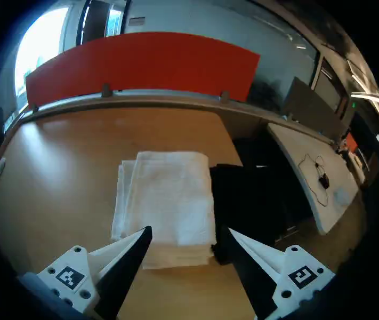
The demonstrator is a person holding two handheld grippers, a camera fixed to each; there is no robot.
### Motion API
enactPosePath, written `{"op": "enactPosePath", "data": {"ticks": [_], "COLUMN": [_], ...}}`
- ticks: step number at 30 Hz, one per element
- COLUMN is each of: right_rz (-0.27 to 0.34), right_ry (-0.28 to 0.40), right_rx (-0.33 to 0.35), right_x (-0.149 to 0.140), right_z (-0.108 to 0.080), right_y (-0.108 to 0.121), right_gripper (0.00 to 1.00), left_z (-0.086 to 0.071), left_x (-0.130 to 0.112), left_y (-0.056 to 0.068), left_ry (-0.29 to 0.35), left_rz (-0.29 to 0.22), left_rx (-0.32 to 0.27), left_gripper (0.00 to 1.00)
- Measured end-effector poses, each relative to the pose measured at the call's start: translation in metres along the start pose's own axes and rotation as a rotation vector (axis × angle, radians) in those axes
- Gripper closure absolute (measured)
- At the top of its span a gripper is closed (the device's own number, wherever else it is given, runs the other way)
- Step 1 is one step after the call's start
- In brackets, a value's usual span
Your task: Fold towel
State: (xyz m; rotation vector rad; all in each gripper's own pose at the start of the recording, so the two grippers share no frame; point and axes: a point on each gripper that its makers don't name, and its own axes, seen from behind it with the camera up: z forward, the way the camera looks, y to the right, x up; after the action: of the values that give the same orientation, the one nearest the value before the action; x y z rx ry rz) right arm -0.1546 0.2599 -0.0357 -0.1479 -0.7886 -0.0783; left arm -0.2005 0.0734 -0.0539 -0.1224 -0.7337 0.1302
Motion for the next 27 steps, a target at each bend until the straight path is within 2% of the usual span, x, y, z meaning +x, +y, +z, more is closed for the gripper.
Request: {"op": "enactPosePath", "data": {"ticks": [8,17,27], "right_rz": [0.058,0.055,0.066], "right_ry": [0.183,0.289,0.452], "right_rx": [-0.039,-0.025,0.009], "right_x": [0.037,0.055,0.099], "right_z": [-0.019,-0.033,-0.064], "right_y": [-0.008,-0.028,-0.053], "right_gripper": [0.0,0.0,0.0], "left_z": [-0.002,-0.006,-0.014], "left_x": [0.016,0.03,0.059], "left_y": [-0.006,-0.009,-0.018], "left_ry": [0.044,0.086,0.18], "left_rz": [-0.009,-0.021,-0.06], "left_rx": [0.018,0.029,0.044], "left_gripper": [0.04,0.04,0.04]}}
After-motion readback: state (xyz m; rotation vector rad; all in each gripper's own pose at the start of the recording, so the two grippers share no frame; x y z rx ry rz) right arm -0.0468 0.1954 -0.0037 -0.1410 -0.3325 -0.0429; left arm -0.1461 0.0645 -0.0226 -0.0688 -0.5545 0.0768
